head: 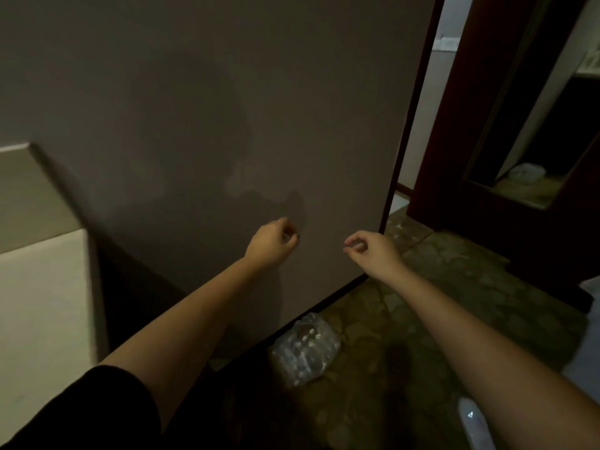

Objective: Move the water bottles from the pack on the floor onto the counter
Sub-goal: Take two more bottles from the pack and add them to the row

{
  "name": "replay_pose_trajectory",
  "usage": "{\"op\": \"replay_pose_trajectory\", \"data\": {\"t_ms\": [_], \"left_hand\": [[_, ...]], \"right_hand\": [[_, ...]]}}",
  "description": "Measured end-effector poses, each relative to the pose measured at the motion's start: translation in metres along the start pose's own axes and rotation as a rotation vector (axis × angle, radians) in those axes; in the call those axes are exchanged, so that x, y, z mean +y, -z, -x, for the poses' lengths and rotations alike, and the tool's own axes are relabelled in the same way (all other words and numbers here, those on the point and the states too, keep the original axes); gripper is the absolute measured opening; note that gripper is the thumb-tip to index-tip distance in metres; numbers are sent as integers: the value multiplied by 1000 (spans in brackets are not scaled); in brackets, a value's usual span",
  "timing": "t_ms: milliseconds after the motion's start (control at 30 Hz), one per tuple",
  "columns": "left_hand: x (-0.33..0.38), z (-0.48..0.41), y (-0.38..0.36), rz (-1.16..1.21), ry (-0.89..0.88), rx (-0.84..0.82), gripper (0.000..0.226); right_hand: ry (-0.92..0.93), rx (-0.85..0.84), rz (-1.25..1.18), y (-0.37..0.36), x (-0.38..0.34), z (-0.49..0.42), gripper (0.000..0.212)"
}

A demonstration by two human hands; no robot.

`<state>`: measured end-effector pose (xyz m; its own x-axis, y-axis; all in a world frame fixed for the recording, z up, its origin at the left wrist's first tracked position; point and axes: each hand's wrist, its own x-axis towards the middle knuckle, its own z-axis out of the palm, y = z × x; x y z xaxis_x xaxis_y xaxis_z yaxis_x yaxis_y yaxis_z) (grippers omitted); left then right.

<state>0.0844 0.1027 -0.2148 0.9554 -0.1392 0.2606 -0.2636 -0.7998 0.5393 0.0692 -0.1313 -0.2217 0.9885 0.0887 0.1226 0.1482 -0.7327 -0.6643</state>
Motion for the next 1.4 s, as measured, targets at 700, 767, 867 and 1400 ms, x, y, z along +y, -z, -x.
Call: {"op": "replay_pose_trajectory", "data": {"t_ms": [700, 767, 867, 1400], "left_hand": [[-31, -201, -100, 77, 214, 53, 14], [-40, -209, -106, 47, 272, 76, 14], [-48, -224, -112, 7, 348, 123, 16], [-47, -240, -147, 15, 637, 262, 20]], "right_hand": [[120, -176, 15, 8, 82, -262, 10], [171, -231, 4, -5, 82, -287, 10], [252, -282, -6, -20, 84, -329, 11], [400, -494, -22, -80, 121, -418, 9]]}}
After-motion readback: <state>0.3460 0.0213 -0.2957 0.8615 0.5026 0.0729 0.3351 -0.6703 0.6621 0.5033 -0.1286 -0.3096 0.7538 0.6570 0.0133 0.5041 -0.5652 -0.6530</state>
